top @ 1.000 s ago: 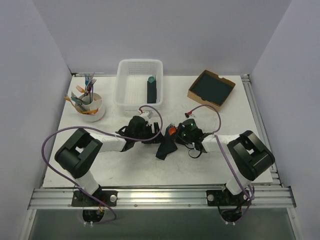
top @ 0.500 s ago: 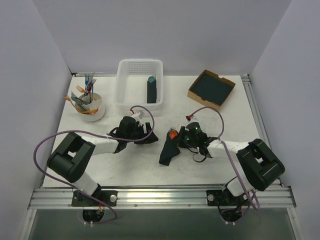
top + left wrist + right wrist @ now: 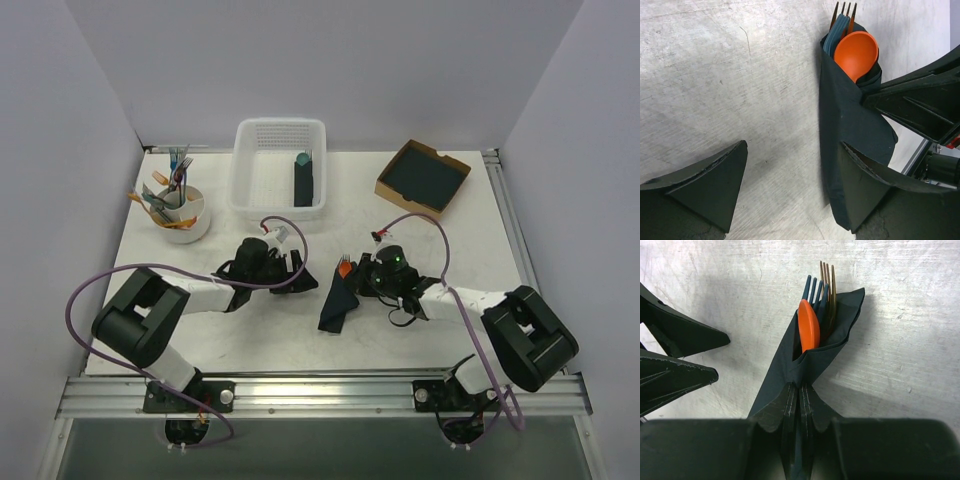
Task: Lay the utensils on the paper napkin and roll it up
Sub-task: Pick up the utensils from the center of the board.
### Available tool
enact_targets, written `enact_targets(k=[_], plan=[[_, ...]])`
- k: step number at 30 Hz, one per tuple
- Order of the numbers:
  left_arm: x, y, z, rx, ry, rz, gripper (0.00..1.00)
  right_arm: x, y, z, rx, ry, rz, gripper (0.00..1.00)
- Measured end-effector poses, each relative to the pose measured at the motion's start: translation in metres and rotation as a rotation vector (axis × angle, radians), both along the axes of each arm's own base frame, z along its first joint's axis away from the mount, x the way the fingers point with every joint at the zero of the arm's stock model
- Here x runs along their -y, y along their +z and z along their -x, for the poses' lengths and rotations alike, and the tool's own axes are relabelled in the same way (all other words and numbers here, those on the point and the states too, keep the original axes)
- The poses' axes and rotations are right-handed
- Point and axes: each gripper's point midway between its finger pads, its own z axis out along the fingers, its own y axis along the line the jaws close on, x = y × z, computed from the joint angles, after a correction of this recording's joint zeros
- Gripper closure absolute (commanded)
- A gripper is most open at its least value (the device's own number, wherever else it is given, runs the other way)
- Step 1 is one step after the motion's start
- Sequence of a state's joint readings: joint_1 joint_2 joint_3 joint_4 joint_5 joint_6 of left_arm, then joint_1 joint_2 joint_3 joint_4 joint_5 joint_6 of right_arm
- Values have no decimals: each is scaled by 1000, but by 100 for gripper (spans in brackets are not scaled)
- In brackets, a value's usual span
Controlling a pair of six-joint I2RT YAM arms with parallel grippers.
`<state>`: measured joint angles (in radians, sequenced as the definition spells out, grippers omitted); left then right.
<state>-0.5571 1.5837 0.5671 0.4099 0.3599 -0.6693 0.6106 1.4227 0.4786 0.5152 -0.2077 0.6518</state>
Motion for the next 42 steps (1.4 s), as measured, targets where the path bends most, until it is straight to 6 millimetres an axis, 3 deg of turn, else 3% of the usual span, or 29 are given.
enact_targets(k=[12,18,28,32,36,42], plan=[[3,3,4,-4,22,72,18,-5,24,-2,65,20,-49,100],[4,8,2,-1,35,99,17,-8,26,-1,65,35,-61,100],[4,47,-16,114,66,209,13,-16,39,-2,77,66,-95,100],[10,37,-20,117,65,264,13,-19,42,-1,82,77,-108,100],[14,4,-15,54,74,309,13,-22,46,-2,94,88,-129,100],[21,14,-19,84,72,430,13,-24,49,-1,95,98,-142,100]])
